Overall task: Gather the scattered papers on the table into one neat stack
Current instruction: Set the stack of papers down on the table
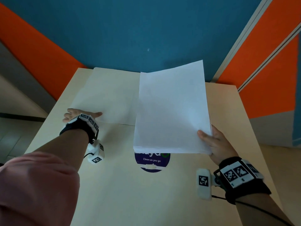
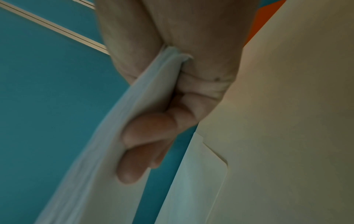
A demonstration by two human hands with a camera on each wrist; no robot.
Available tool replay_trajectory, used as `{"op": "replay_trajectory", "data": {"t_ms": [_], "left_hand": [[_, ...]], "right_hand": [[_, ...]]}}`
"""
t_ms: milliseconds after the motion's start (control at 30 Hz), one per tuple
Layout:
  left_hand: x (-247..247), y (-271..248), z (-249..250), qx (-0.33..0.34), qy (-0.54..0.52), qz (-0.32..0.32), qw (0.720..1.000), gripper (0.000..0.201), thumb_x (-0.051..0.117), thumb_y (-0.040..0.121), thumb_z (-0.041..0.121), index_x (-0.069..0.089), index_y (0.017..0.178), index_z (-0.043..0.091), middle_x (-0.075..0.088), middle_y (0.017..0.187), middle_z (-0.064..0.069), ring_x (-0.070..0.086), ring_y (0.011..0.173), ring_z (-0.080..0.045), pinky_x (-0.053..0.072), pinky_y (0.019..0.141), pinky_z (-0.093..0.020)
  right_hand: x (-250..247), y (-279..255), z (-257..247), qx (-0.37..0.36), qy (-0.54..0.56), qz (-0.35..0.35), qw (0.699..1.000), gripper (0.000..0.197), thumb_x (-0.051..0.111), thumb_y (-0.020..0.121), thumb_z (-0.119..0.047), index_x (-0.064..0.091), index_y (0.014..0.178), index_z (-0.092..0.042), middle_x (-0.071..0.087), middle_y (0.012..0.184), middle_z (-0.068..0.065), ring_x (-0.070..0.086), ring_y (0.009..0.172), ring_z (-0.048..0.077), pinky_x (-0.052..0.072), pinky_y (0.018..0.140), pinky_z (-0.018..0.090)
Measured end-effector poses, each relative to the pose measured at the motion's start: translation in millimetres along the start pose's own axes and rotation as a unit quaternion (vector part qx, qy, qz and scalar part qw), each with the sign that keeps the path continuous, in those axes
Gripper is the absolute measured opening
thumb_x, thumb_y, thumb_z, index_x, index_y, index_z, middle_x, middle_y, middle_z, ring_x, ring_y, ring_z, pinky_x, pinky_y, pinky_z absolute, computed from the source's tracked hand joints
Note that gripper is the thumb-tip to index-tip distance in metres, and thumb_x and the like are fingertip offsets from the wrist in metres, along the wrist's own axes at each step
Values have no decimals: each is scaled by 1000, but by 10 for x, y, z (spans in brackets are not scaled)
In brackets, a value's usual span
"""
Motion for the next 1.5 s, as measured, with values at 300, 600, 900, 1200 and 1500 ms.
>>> {"op": "replay_trajectory", "data": {"t_ms": [300,600,900,1200,1500], "left_hand": [[95,860,-238,-10,66,-49,997,156,55,10,94,37,140,10,32,148,-23,33,133,-43,29,109,-55],[-16,255,-71,156,240,-44,957,68,46,90,43,17,147,21,23,156,-6,29,140,-29,36,100,-30],[-150,16,-595,105,-43,-87,990,36,48,90,9,50,124,-4,63,112,-21,62,98,-35,48,86,-36],[-168,-571,-1676,109,-105,-160,975,29,51,91,7,56,113,-10,65,110,-27,62,72,-31,49,51,-23],[-237,-981,-2615,112,-128,-171,971,23,53,89,6,61,105,-9,62,83,-16,59,72,-29,40,61,-26]], "right_hand": [[84,187,197,22,-28,-17,999,66,75,49,-68,64,105,-35,71,114,-2,65,108,19,42,104,49],[249,139,143,9,-23,-17,1000,80,79,40,-67,62,107,-27,74,105,-4,69,97,16,56,80,27],[238,-296,168,20,-17,7,1000,77,80,40,-67,64,105,-29,73,106,-1,69,99,20,50,94,43],[366,-1252,303,44,17,53,997,69,84,51,-46,59,107,-13,75,85,0,72,72,10,53,55,16],[48,-2143,697,123,39,120,984,39,59,84,-14,52,122,-10,70,91,1,66,80,20,57,57,23]]}}
Point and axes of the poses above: each hand's wrist, its own y-axis towards the middle knuckle, its own x-axis out of the palm, z = x × y, the point moved 5 cm from there along y, towards the middle knuckle
